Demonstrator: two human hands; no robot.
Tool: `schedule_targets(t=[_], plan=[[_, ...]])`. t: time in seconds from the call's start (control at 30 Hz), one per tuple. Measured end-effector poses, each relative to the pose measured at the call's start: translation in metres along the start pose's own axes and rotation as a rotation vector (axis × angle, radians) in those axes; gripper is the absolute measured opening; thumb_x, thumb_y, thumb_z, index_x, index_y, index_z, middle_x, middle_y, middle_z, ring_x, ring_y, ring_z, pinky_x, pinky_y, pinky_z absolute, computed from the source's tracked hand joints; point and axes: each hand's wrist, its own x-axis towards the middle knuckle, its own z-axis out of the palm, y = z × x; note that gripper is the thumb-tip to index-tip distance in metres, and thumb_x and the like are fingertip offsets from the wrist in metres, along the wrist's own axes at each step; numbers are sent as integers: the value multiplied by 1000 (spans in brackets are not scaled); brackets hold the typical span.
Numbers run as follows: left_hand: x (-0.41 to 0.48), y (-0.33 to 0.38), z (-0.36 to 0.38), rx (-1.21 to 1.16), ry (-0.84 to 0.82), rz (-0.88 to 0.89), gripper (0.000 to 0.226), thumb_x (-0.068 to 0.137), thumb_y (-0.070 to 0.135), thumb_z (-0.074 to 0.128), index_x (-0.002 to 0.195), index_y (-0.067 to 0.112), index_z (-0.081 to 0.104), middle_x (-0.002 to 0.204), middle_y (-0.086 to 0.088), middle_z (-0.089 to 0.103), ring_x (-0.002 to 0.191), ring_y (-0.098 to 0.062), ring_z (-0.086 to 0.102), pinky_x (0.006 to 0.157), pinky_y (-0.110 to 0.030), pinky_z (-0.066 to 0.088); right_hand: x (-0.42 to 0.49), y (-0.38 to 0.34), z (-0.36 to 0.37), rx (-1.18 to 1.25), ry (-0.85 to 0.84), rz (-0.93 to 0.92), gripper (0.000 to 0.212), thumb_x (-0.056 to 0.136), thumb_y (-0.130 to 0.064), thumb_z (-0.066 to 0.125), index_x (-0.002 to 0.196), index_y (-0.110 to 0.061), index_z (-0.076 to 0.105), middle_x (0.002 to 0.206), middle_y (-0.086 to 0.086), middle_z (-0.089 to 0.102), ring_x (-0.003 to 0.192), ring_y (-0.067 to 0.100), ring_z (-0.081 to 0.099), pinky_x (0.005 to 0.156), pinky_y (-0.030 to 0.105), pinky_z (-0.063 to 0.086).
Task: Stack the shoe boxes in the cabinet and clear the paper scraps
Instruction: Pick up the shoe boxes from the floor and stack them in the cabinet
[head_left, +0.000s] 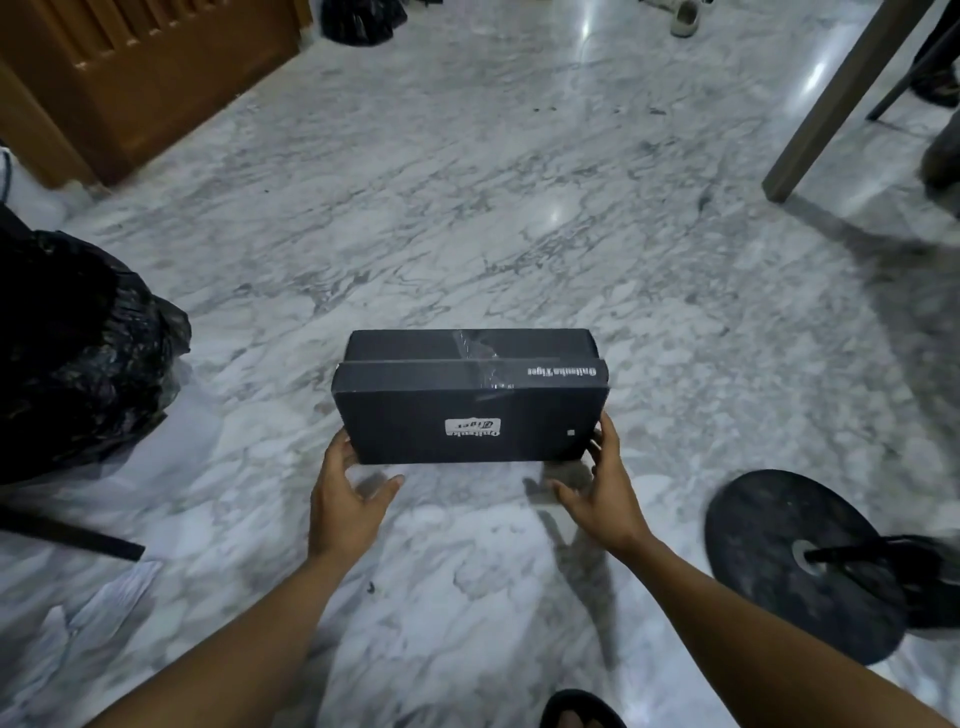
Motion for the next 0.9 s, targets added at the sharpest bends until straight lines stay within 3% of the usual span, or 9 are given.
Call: schedule_targets(t=[0.13, 0.2, 0.3, 0.43, 0.53, 0.6, 0.67, 0.73, 0.9], plan=[[5, 20, -5, 63, 26, 93, 112, 57, 29, 97, 150, 31, 35, 125, 10, 41, 103, 3, 54, 81, -9, 49, 5, -21, -6, -6, 103, -71, 124, 65, -22, 93, 156, -32, 9, 138, -15, 29, 119, -18, 41, 91, -3, 34], [9, 26, -8, 104, 25, 99, 116, 49, 36, 99, 148, 28, 40, 120, 10, 40, 104, 1, 53, 87, -13, 49, 9, -25, -10, 8, 106, -70, 128, 61, -29, 95, 156, -32, 9, 137, -16, 28, 117, -21, 40, 89, -4, 34], [9, 23, -11, 135, 5, 79, 116, 44, 41, 100, 145, 27, 44, 116, 9, 40, 108, -12, 56, 96, -31, 51, 7, -22, -13, 28, 97, -11, 134, 55, -41, 96, 156, -33, 8, 135, -16, 32, 117, -8, 45, 99, 14, 45], [8, 13, -12, 79, -26, 30, 118, 41, 39, 101, 143, 32, 41, 125, 10, 40, 110, -10, 53, 96, -30, 49, 3, -9, -11, 36, 67, 44, 145, 41, -54, 97, 155, -34, 11, 132, -15, 36, 120, -3, 47, 102, 33, 49], [11, 12, -9, -14, -80, -32, 132, 39, 40, 102, 151, 34, 32, 137, 14, 50, 118, -5, 56, 98, -27, 48, 13, -13, -11, 96, 43, 57, 141, 36, -50, 100, 152, -43, 19, 137, -18, 42, 127, 1, 48, 106, 32, 46], [12, 16, -7, -66, -117, -48, 126, 42, 32, 102, 148, 40, 35, 123, 26, 60, 108, 11, 59, 90, -16, 49, 20, -18, -10, 125, 23, 44, 121, 41, -39, 101, 138, -57, 32, 133, -26, 53, 122, -4, 54, 101, 28, 49], [10, 24, -8, -96, -111, -54, 117, 47, 21, 101, 143, 44, 40, 110, 31, 63, 95, 22, 58, 78, -4, 46, 22, -21, -10, 130, 22, 26, 118, 45, -35, 101, 141, -53, 34, 131, -28, 57, 118, -7, 56, 99, 25, 49], [7, 34, -13, -127, -102, -42, 110, 49, 16, 100, 137, 47, 41, 109, 26, 65, 93, 21, 59, 73, -1, 47, 20, -27, -12, 147, 40, 9, 124, 46, -36, 101, 148, -43, 30, 133, -29, 55, 119, -9, 54, 97, 22, 48], [8, 94, -57, -127, -74, 80, 107, 45, 25, 101, 123, 66, 40, 113, 28, 65, 102, 15, 60, 78, -8, 47, 13, -90, -35, 200, 90, -107, 110, 51, -23, 99, 136, -52, 35, 123, -37, 57, 113, -14, 55, 82, 5, 47]])
